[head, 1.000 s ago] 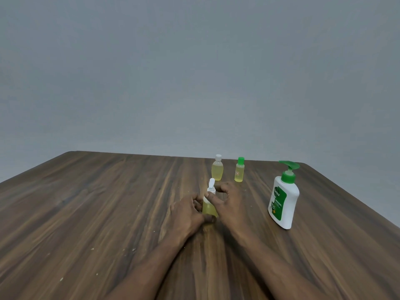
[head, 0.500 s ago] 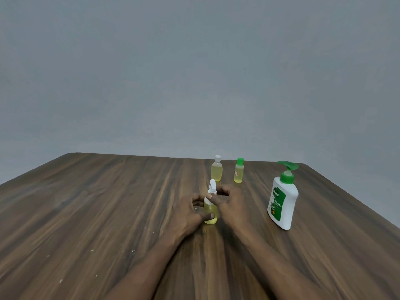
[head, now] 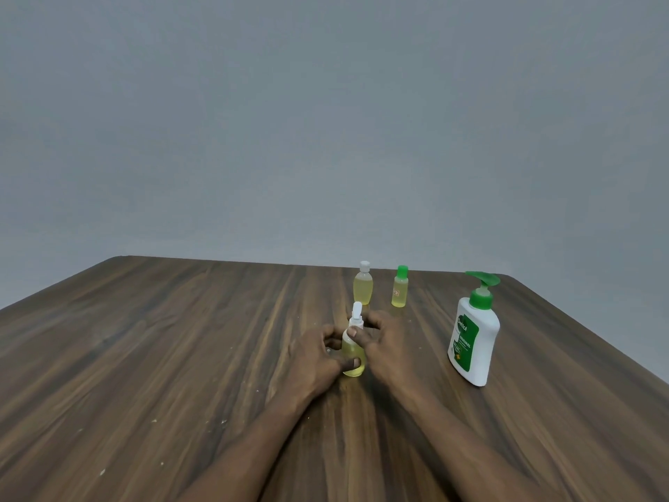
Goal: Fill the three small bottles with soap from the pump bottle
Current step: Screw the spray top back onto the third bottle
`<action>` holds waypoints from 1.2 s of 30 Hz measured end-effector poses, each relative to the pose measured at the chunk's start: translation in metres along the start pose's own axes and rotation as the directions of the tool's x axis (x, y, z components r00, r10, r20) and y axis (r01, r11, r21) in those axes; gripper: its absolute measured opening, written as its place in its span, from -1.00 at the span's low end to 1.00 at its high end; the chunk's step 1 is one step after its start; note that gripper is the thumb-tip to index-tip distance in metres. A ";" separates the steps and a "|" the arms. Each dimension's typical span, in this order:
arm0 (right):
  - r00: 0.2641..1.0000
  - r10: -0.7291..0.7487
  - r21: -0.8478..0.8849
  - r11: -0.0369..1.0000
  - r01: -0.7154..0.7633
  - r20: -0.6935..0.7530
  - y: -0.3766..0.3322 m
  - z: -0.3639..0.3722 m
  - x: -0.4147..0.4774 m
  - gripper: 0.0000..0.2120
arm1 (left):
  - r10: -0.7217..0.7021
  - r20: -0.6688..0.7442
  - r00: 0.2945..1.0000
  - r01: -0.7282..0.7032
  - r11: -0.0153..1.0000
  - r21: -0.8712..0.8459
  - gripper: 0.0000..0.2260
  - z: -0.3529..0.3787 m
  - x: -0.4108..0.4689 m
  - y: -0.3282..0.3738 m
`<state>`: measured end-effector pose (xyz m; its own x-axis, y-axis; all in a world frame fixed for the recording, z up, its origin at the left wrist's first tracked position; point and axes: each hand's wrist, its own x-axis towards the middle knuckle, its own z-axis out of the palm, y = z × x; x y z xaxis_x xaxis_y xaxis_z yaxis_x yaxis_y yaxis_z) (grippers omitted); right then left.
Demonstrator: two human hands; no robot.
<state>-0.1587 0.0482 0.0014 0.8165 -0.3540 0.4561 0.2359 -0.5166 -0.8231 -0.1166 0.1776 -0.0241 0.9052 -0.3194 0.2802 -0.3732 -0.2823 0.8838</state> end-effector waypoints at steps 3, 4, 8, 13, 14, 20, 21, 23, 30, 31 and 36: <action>1.000 -0.005 -0.015 1.000 0.005 -0.007 0.000 0.001 -0.002 -0.83 | 0.000 -0.020 1.000 0.000 1.000 0.009 -0.72 0.003 0.001 -0.003; 1.000 -0.003 -0.014 1.000 0.003 -0.007 -0.001 0.002 -0.001 -0.84 | -0.005 -0.027 1.000 0.005 1.000 0.008 -0.72 0.004 0.002 -0.003; 0.999 0.033 0.004 0.999 -0.033 0.030 -0.006 -0.002 0.000 -0.88 | -0.009 -0.005 1.000 0.009 1.000 -0.025 -0.71 0.004 0.002 -0.001; 0.986 0.036 -0.061 0.998 -0.026 0.162 -0.019 -0.026 -0.011 -0.49 | -0.003 0.019 1.000 0.002 1.000 0.017 -0.69 0.008 -0.004 0.005; 0.991 -0.007 -0.098 0.995 0.020 0.135 -0.020 -0.034 -0.016 -0.49 | -0.010 0.009 1.000 0.010 1.000 0.025 -0.68 0.009 -0.002 0.006; 0.987 -0.149 -0.362 0.918 0.161 0.060 0.005 -0.084 -0.053 -0.91 | -0.038 -0.114 0.993 0.044 0.998 0.054 -0.73 -0.010 0.054 0.018; 0.990 -0.134 -0.412 0.901 0.138 0.039 0.009 -0.091 -0.056 -0.91 | -0.039 -0.146 0.989 0.049 0.997 0.060 -0.72 -0.015 0.068 0.020; 0.995 -0.100 -0.511 0.855 0.085 -0.001 0.019 -0.100 -0.060 -0.78 | -0.045 -0.193 0.980 0.058 0.997 0.060 -0.66 -0.022 0.095 0.022; 0.993 0.015 -0.423 0.904 -0.065 -0.120 0.029 -0.088 -0.057 -0.59 | -0.060 -0.204 0.977 0.090 0.986 0.140 -0.67 -0.006 0.160 -0.011; 0.991 0.041 -0.385 0.919 -0.088 -0.127 0.030 -0.088 -0.056 -0.56 | -0.064 -0.212 0.975 0.097 0.984 0.148 -0.67 -0.004 0.165 -0.017; 0.987 0.047 -0.297 0.951 -0.091 -0.151 0.042 -0.089 -0.051 -0.45 | -0.077 -0.207 0.975 0.112 0.980 0.163 -0.65 0.000 0.180 -0.038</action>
<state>-0.2377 -0.0249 -0.0264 0.7381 -0.4913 0.4624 -0.0061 -0.6902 -0.7236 0.0607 0.1305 -0.0073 0.9536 -0.1030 0.2829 -0.2979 -0.4595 0.8368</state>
